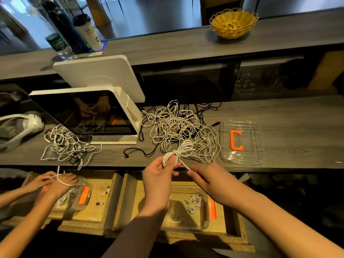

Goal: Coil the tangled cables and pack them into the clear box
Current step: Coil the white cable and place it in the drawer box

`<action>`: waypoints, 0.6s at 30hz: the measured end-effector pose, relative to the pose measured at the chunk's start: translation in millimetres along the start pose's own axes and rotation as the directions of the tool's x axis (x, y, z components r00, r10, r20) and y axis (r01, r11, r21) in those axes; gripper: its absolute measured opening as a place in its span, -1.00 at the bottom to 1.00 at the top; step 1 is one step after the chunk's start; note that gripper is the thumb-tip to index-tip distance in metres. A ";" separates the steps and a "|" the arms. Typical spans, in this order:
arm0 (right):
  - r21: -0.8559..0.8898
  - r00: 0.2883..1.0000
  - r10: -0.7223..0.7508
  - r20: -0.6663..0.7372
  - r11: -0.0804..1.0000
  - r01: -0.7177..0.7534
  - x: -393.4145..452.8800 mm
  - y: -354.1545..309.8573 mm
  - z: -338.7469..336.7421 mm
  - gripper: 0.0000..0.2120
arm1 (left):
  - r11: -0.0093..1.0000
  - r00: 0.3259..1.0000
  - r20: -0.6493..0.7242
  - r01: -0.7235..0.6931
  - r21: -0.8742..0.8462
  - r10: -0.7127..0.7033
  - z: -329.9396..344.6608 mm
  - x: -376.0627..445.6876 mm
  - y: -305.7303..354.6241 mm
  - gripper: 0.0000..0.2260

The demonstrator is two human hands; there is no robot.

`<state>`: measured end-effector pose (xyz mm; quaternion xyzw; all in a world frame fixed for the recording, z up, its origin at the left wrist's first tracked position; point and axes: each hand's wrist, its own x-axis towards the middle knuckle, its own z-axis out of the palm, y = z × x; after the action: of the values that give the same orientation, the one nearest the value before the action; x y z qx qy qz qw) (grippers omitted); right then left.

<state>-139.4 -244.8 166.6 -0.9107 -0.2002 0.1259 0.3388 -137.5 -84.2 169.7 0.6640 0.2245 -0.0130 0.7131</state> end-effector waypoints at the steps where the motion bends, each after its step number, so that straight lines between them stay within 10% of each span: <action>1: -0.018 1.000 -0.025 -0.014 1.000 0.024 -0.1 -2.7 -0.1 -0.76 | 1.000 1.000 -0.017 -0.020 0.020 0.021 -0.6 0.7 0.7 -0.95; 7: -0.013 0.983 -0.105 -0.152 0.995 0.104 0.9 -11.7 -0.8 -0.77 | 0.994 0.998 0.003 -0.069 0.090 0.069 -11.8 4.2 3.4 -0.94; 18: 0.009 0.989 -0.121 -0.084 0.992 0.123 8.1 8.3 -23.0 -0.62 | 0.927 0.832 0.519 -0.014 0.374 -0.196 -21.9 9.6 18.0 -0.84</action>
<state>-121.5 -259.8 177.3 -0.8987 -0.2402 0.0681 0.3605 -129.8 -58.5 183.0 0.7404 0.0370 -0.2779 0.6110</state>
